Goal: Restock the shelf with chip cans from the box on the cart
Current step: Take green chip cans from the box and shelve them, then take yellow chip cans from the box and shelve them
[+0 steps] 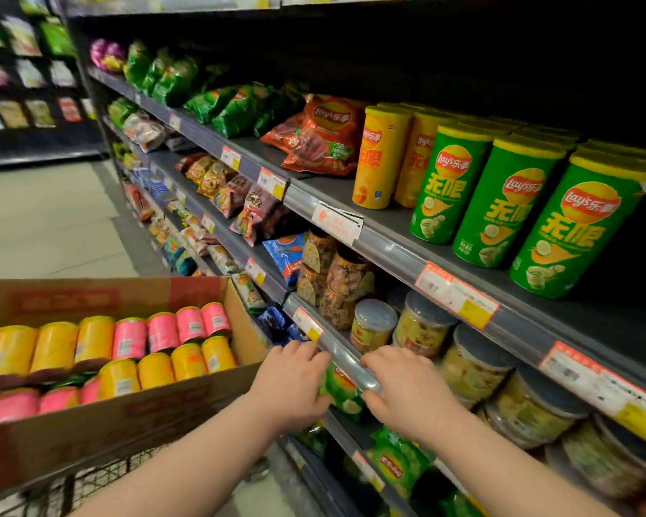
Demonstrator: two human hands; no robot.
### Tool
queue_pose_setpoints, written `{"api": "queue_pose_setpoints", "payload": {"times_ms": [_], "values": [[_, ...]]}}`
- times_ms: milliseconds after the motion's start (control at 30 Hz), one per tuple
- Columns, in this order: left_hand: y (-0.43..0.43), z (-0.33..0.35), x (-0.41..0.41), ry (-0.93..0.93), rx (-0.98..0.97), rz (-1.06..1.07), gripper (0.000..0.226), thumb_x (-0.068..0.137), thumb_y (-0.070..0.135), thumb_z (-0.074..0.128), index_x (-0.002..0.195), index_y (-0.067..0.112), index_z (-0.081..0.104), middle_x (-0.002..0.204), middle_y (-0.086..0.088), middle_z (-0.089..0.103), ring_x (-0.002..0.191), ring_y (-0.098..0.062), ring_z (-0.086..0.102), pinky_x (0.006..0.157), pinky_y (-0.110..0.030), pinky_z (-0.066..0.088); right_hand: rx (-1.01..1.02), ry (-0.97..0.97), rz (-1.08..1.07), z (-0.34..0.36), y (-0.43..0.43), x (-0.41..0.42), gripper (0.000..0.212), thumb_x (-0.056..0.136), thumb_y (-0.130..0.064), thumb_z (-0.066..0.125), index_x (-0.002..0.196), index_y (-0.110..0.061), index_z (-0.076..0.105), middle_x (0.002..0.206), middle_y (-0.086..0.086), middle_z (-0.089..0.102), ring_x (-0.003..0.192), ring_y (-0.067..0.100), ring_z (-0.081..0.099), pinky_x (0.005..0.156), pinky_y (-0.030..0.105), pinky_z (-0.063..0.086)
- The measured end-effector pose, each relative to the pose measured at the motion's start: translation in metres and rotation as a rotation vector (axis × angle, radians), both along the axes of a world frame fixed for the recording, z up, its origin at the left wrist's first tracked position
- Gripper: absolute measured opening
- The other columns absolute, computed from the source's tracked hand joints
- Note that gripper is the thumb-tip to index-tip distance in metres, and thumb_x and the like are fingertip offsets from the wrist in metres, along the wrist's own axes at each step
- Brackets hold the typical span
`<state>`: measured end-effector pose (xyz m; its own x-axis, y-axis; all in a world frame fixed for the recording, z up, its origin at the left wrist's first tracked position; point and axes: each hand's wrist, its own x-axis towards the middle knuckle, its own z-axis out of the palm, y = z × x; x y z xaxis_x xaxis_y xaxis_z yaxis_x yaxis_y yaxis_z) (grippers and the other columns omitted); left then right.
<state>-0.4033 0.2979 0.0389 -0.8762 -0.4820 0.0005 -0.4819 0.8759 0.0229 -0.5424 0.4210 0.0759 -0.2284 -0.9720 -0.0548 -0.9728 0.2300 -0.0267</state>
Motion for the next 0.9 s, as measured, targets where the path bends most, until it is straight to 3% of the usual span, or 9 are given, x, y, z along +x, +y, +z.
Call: {"api": "queue_pose_setpoints", "payload": {"times_ms": [167, 400, 567, 800, 900], "values": [[-0.02, -0.01, 0.034, -0.062, 0.037, 0.067, 0.057, 0.086, 0.048, 0.049, 0.135, 0.022, 0.039, 0.131, -0.002, 0.045, 0.121, -0.026, 0.042, 0.096, -0.039, 0.035, 0.047, -0.04, -0.006, -0.012, -0.029, 0.027, 0.043, 0.09, -0.039, 0.048, 0.13, -0.024, 0.044, 0.131, -0.001, 0.049, 0.122, 0.024, 0.044, 0.099, 0.036, 0.039], [-0.078, -0.019, 0.115, -0.069, 0.103, 0.153, 0.05, 0.086, 0.052, 0.048, 0.126, 0.022, 0.045, 0.124, -0.002, 0.048, 0.117, -0.025, 0.044, 0.094, -0.035, 0.039, 0.11, -0.112, 0.011, -0.028, -0.095, 0.092, 0.044, 0.09, -0.042, 0.048, 0.13, -0.026, 0.044, 0.128, -0.003, 0.05, 0.12, 0.022, 0.046, 0.097, 0.037, 0.042], [-0.124, -0.026, 0.182, -0.087, 0.166, 0.246, 0.053, 0.086, 0.049, 0.048, 0.132, 0.023, 0.043, 0.128, -0.001, 0.047, 0.12, -0.023, 0.043, 0.097, -0.036, 0.039, 0.165, -0.097, 0.071, -0.035, -0.149, 0.151, 0.042, 0.092, -0.043, 0.046, 0.129, -0.023, 0.043, 0.129, 0.0, 0.048, 0.121, 0.026, 0.045, 0.096, 0.038, 0.04], [-0.18, -0.037, 0.268, -0.132, 0.201, 0.333, 0.069, 0.075, 0.056, 0.035, 0.134, 0.022, 0.044, 0.131, -0.001, 0.048, 0.123, -0.024, 0.044, 0.097, -0.036, 0.04, 0.217, -0.112, 0.13, -0.053, -0.215, 0.222, 0.046, 0.092, -0.044, 0.048, 0.133, -0.023, 0.042, 0.133, 0.001, 0.048, 0.123, 0.025, 0.045, 0.097, 0.039, 0.04], [-0.196, -0.046, 0.298, -0.127, 0.232, 0.387, 0.063, 0.082, 0.055, 0.045, 0.136, 0.022, 0.043, 0.134, -0.001, 0.047, 0.125, -0.023, 0.043, 0.101, -0.036, 0.04, 0.26, -0.14, 0.156, -0.061, -0.232, 0.246, 0.045, 0.091, -0.044, 0.049, 0.13, -0.022, 0.045, 0.131, 0.002, 0.05, 0.121, 0.026, 0.046, 0.097, 0.039, 0.043]]}}
